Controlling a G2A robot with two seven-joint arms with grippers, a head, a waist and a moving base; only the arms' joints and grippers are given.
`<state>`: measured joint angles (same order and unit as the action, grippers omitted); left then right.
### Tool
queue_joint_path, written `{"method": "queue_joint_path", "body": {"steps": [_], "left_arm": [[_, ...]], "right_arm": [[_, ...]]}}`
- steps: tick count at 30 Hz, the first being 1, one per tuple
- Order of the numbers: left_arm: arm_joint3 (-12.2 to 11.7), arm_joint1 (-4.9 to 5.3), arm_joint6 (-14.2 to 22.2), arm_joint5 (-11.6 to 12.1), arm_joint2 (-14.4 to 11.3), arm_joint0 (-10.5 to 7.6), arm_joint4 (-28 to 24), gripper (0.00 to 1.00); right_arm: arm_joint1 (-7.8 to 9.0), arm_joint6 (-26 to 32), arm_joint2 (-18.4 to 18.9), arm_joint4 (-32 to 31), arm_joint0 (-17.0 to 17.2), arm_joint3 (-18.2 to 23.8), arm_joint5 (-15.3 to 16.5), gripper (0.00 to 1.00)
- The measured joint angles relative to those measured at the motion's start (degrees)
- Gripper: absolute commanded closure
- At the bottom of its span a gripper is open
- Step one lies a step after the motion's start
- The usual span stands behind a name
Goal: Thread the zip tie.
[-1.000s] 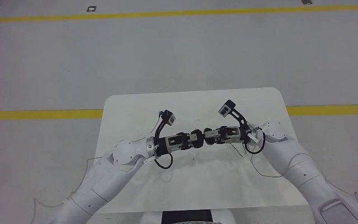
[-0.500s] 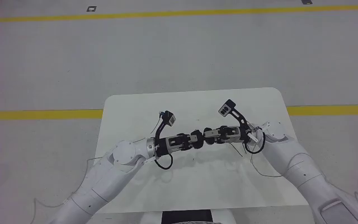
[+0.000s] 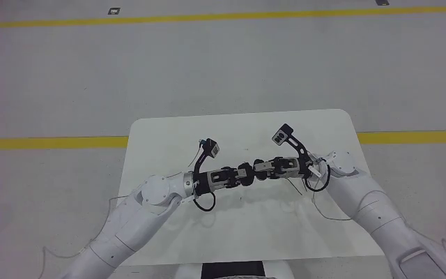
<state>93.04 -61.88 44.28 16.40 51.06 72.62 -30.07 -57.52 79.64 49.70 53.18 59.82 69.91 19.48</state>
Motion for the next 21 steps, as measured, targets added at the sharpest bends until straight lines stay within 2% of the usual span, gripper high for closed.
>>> {"method": "queue_joint_path", "body": {"steps": [3,9,10,11,12,13,21], "left_arm": [[-0.1,-0.02,0.0,-0.1,0.0,-0.03,0.0,1.00],[-0.2,-0.05,-0.1,-0.1,0.0,-0.09,0.1,1.00],[-0.3,-0.05,-0.1,-0.1,0.0,-0.10,0.1,1.00],[-0.3,-0.05,-0.1,0.0,0.1,-0.10,0.2,1.00],[-0.4,-0.05,-0.1,0.1,0.1,-0.09,0.2,1.00],[-0.4,-0.05,-0.2,0.1,0.1,-0.08,0.3,1.00],[0.0,0.14,-2.1,1.3,0.9,0.40,3.2,1.00]], "right_arm": [[-0.01,0.0,0.0,0.0,0.0,0.0,0.0,1.00],[-0.02,0.0,-0.1,0.1,-0.1,0.0,0.0,1.00],[-0.03,0.0,-0.1,0.1,-0.1,0.0,0.0,0.82],[-0.03,0.0,-0.1,0.0,-0.1,0.0,0.0,0.58],[-0.03,0.0,0.0,0.0,-0.1,0.0,0.0,0.23],[-0.03,0.0,0.0,0.0,-0.1,-0.1,0.0,0.00],[-0.05,0.0,0.3,0.3,-0.1,-0.6,0.0,0.00]]}}
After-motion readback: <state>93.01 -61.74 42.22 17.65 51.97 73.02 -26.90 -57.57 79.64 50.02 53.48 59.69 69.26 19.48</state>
